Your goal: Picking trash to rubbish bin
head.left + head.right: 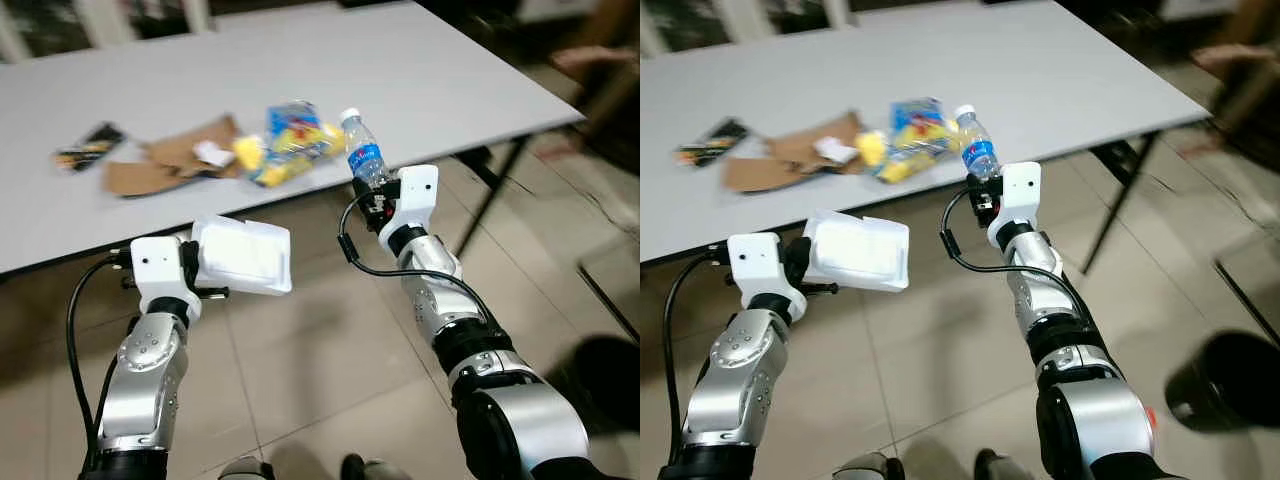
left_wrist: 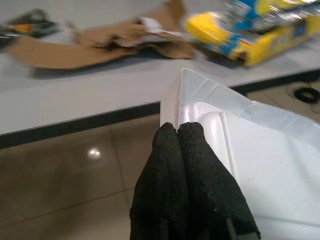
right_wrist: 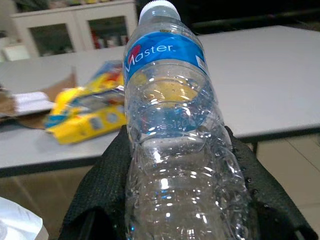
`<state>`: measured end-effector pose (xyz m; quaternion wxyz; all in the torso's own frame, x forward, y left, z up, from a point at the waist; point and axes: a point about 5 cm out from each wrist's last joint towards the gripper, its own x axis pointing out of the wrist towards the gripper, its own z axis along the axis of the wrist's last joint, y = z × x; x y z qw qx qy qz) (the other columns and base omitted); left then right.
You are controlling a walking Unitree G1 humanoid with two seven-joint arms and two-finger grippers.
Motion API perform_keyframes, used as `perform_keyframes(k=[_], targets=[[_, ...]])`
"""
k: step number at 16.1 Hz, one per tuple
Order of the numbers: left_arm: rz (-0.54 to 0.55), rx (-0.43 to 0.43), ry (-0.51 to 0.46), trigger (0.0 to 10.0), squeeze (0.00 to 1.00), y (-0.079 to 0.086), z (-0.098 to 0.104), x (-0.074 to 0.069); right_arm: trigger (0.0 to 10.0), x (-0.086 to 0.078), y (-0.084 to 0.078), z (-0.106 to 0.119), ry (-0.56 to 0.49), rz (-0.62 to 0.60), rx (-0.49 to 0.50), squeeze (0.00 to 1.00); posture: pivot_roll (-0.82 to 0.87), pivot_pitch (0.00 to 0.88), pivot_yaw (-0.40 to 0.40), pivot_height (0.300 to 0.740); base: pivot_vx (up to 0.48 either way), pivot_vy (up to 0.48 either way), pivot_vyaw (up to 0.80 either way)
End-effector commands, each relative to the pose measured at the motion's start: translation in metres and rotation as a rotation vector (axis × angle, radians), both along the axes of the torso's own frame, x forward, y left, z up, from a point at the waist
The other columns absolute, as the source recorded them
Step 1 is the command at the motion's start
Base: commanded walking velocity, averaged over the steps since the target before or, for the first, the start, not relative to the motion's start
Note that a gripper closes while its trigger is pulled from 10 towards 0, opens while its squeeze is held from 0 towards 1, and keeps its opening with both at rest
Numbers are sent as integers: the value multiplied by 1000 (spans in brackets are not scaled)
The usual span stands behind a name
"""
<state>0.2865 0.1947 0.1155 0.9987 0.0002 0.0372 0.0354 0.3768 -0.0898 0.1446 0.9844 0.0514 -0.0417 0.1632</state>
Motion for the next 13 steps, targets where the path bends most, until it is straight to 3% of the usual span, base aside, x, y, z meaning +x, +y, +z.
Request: perform_keyframes(k=[1,7,13], targets=[[-7,35,-8,10000,0,3,5,-2,10000,0,6,3,-3,13,9,0,74,177,31,740,0,0,-800],[6,57,1,10000,0,12,5,0,10000,-1,13,5,-6,0,34,0,85,146,65,740,0,0,0],[-6,57,7,10000,0,13,8,12,10000,0,17,8,-13,2,41,0,69,119,75,740,0,0,-133]])
